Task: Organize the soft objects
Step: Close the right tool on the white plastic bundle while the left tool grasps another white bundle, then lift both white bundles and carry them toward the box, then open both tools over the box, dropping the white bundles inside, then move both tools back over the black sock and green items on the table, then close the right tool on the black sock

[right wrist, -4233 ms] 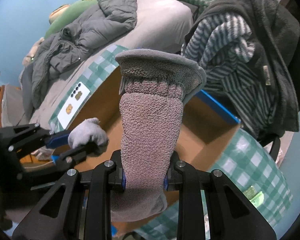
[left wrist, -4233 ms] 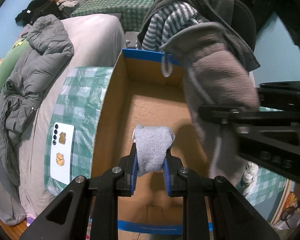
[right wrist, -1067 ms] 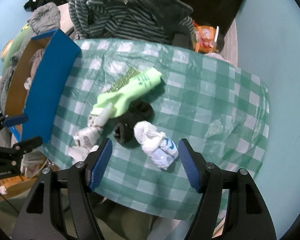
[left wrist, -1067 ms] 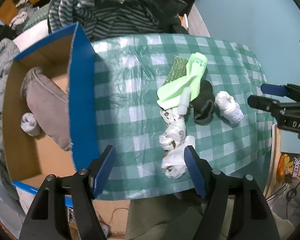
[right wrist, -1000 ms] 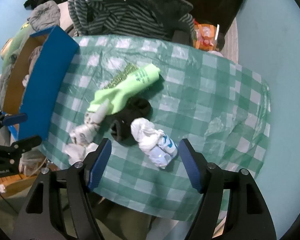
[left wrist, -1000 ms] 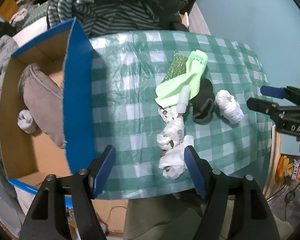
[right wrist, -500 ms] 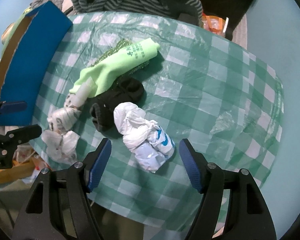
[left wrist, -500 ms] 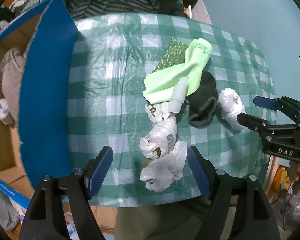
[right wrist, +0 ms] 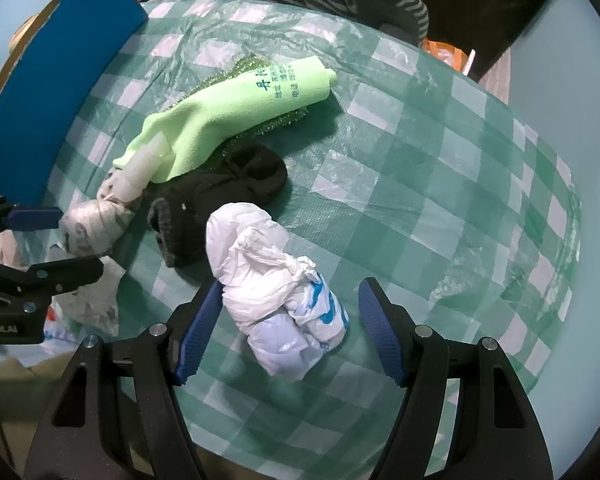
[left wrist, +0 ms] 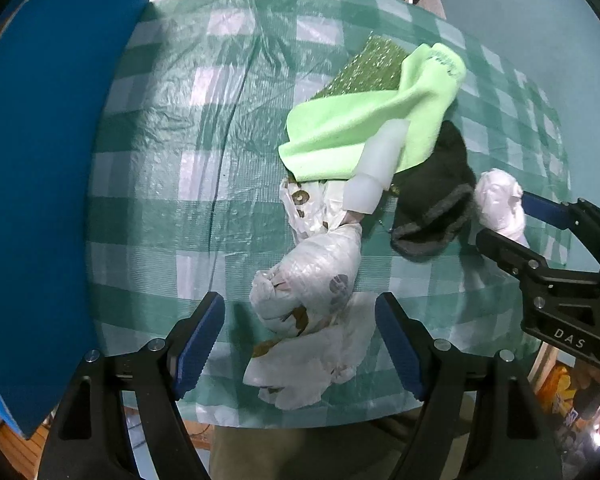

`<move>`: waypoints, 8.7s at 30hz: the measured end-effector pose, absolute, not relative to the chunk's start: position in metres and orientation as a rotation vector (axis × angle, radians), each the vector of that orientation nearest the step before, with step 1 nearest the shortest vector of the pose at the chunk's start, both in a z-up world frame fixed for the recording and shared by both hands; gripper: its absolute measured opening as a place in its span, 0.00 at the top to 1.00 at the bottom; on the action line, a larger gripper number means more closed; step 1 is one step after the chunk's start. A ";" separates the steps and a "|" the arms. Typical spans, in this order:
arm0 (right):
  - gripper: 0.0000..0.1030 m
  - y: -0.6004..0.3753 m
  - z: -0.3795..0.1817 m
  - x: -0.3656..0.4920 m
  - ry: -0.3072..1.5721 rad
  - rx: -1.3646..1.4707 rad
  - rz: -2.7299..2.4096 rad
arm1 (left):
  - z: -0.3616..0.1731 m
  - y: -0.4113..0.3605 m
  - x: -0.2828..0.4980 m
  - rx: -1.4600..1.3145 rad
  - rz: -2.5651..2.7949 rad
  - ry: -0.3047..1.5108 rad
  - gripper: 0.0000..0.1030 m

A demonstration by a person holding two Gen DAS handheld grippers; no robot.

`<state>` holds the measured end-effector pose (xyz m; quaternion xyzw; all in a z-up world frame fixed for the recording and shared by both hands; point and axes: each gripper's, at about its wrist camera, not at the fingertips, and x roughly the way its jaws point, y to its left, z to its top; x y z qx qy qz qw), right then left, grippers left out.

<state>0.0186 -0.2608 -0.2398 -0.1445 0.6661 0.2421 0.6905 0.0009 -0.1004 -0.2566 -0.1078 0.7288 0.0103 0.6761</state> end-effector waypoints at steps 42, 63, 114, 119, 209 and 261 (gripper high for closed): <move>0.56 -0.267 -0.196 -0.001 1.472 -0.180 0.481 | -0.185 -0.096 -0.007 -0.032 -0.114 1.564 0.65; 0.56 -0.263 -0.135 0.001 1.412 -0.077 0.450 | -0.137 -0.088 -0.011 0.038 -0.140 1.442 0.65; 0.56 -0.091 -0.060 0.050 1.312 -0.167 0.673 | -0.079 0.056 0.004 -0.058 0.045 1.351 0.65; 0.56 -0.061 -0.058 0.054 1.309 -0.195 0.714 | -0.081 0.078 0.001 -0.085 0.079 1.348 0.65; 0.31 -0.125 -0.106 0.066 1.441 -0.091 0.425 | -0.104 0.029 0.009 0.036 -0.001 1.384 0.35; 0.39 -0.216 -0.244 0.054 1.666 -0.017 0.382 | -0.209 -0.093 0.040 0.050 -0.174 1.499 0.35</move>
